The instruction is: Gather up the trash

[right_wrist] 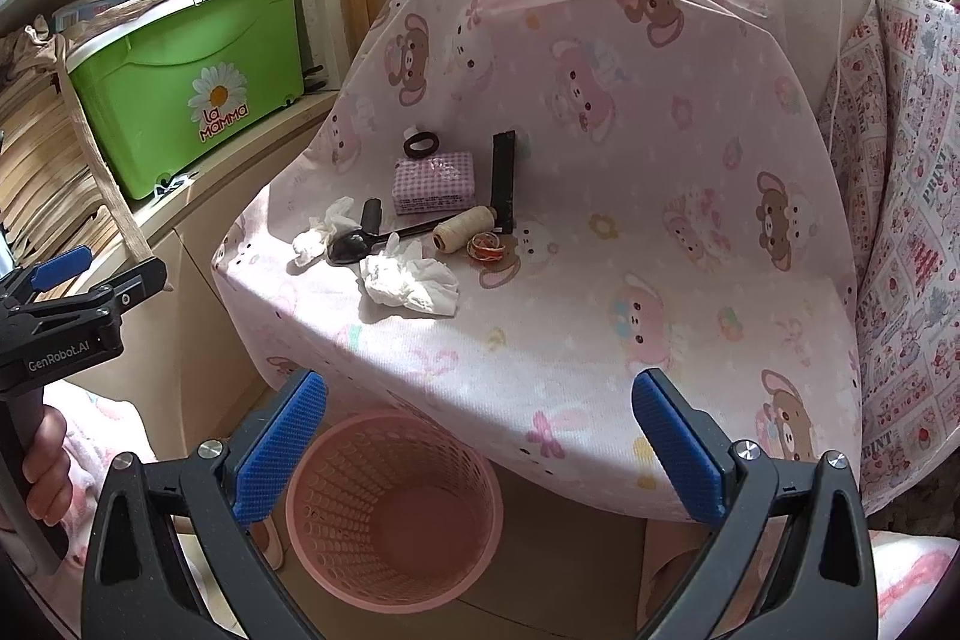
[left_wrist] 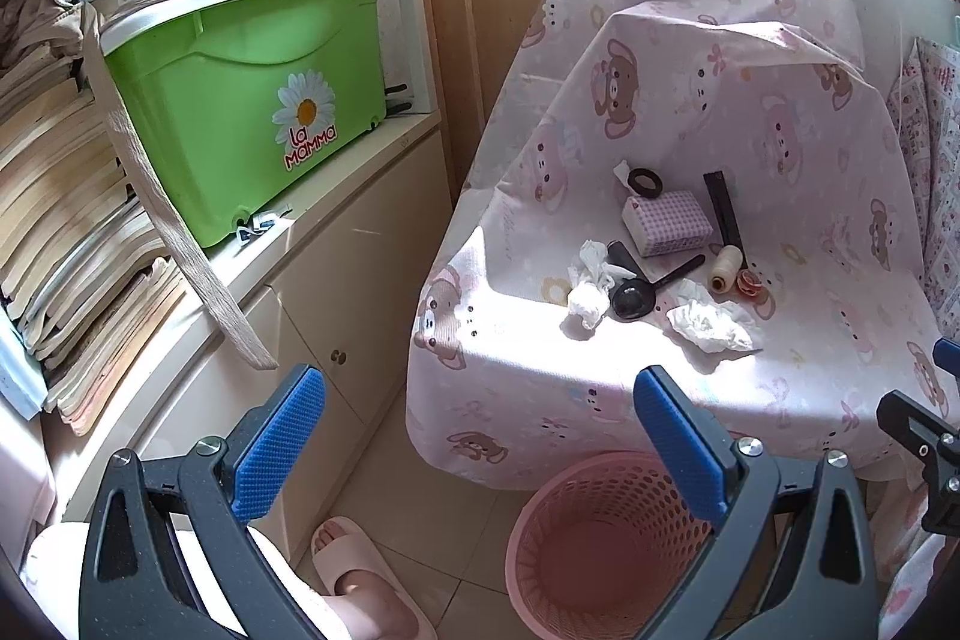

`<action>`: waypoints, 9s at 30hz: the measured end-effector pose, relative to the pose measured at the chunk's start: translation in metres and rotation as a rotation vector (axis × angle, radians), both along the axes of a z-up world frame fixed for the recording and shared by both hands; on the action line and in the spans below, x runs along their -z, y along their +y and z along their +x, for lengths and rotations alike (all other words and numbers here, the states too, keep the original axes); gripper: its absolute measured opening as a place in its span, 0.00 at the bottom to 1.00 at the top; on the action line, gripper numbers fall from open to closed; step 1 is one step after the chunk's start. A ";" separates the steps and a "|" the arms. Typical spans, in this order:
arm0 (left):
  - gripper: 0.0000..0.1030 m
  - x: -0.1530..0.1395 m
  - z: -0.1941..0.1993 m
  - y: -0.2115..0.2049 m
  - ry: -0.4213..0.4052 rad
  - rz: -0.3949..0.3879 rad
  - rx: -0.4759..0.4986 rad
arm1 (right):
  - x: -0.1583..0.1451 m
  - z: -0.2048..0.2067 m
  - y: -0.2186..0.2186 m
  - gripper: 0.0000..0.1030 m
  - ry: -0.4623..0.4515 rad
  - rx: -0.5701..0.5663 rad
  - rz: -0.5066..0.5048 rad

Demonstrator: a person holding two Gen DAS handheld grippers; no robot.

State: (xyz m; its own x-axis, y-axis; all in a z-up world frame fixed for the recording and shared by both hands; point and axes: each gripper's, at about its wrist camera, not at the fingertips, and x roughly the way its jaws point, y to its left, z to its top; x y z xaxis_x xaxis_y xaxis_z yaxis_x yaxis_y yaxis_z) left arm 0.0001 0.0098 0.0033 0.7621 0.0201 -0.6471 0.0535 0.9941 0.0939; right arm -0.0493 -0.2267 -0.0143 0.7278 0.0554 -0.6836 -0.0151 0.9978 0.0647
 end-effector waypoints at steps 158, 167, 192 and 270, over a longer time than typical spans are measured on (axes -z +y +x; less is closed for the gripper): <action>0.12 0.053 0.040 -0.025 0.439 -0.136 0.238 | 0.006 0.025 0.054 0.19 0.082 -0.311 0.067; 0.12 0.102 0.043 -0.018 0.672 -0.175 0.200 | 0.042 0.018 0.078 0.19 0.179 -0.374 -0.006; 0.16 0.246 0.070 0.008 1.110 -0.277 -0.066 | 0.196 0.049 0.102 0.28 0.575 -0.309 -0.211; 0.99 -0.024 0.097 -0.019 -0.039 -0.189 0.124 | -0.024 0.116 -0.064 0.65 0.038 0.102 0.022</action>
State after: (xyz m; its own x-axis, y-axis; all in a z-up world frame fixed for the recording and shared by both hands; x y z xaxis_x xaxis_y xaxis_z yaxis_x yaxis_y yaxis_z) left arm 0.0969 -0.0089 0.0271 0.7754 -0.1942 -0.6008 0.1764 0.9803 -0.0892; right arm 0.0666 -0.2910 0.0099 0.7040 -0.0021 -0.7102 0.0894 0.9923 0.0856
